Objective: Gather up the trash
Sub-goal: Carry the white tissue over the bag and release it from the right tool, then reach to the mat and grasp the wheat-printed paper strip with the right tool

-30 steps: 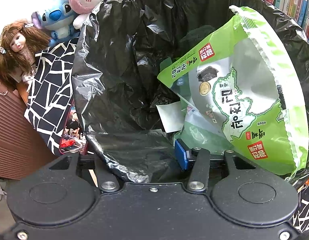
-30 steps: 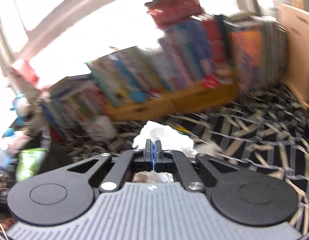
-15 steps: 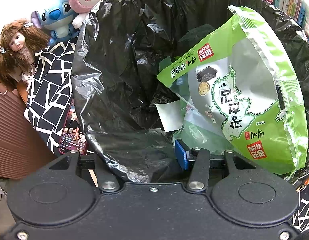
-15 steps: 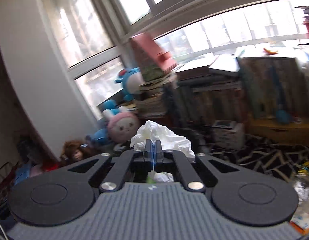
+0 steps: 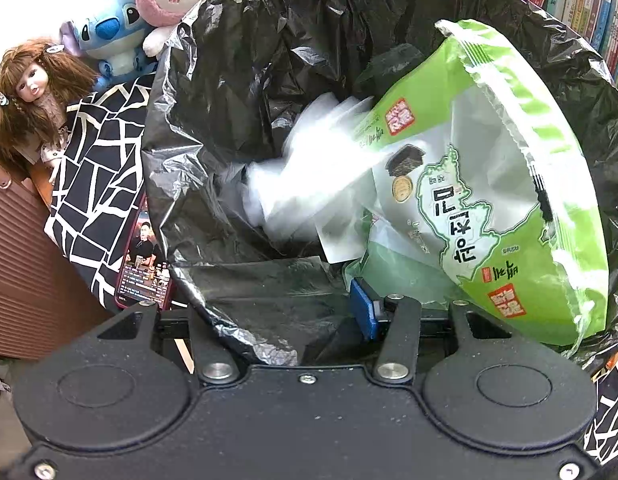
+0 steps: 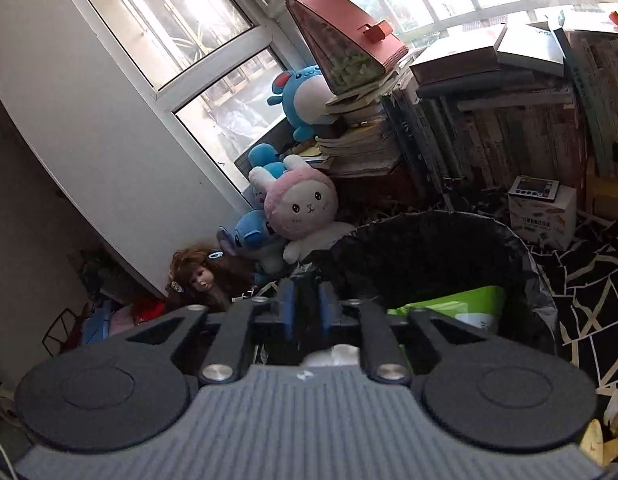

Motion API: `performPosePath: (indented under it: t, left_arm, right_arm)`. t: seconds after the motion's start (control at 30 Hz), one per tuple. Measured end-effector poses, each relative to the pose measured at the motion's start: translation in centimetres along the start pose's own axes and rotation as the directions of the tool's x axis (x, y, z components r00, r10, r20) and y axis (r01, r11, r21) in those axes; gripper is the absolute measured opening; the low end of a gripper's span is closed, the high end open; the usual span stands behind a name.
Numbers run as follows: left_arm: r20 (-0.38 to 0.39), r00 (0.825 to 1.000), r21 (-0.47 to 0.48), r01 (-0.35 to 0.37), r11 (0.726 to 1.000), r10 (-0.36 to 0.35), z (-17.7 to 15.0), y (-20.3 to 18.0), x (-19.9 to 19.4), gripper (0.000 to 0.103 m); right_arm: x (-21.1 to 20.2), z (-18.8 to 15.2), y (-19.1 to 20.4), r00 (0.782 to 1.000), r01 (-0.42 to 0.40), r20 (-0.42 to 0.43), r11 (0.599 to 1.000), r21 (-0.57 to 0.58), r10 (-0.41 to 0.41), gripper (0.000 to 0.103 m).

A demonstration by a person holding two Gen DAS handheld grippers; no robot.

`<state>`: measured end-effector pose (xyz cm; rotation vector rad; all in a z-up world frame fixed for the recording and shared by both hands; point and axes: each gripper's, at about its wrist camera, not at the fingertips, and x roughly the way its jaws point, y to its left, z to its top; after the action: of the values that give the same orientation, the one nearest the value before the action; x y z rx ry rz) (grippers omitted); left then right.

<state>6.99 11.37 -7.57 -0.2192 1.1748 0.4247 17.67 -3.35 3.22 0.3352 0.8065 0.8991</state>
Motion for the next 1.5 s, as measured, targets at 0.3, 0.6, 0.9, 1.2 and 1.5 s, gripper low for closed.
performPosePath:
  t: [0.3,0.6,0.9,1.2,1.5]
  left_arm:
    - [0.001,1.0,0.003,0.0,1.0,0.0,-0.1,0.0,0.0,0.048]
    - [-0.002,1.0,0.003,-0.002,1.0,0.002,0.0,0.0,0.1,0.048]
    - [-0.002,1.0,0.003,-0.001,1.0,0.001,0.0,0.0,0.1,0.048]
    - [-0.002,1.0,0.004,-0.002,1.0,0.002,0.0,-0.1,0.1,0.048]
    - [-0.002,1.0,0.008,-0.006,1.0,0.006,0.0,0.0,0.1,0.048]
  right_arm:
    - [-2.6,-0.5,-1.7,0.998,0.048,0.035,0.999,0.018,-0.049,0.058]
    - [-7.9,-2.0,-3.9,0.97,0.22,0.116,0.975,-0.031,-0.215,0.072]
    - [-12.3,-5.1,-7.8,0.89,0.433,0.156,0.901,0.004,-0.429,0.08]
    - [-15.7,-9.1,-13.3,0.772,0.612,0.13,0.783,0.111,-0.622,0.083]
    - [-17.8,-13.5,-19.2,0.643,0.735,0.052,0.634,0.242,-0.764,0.083]
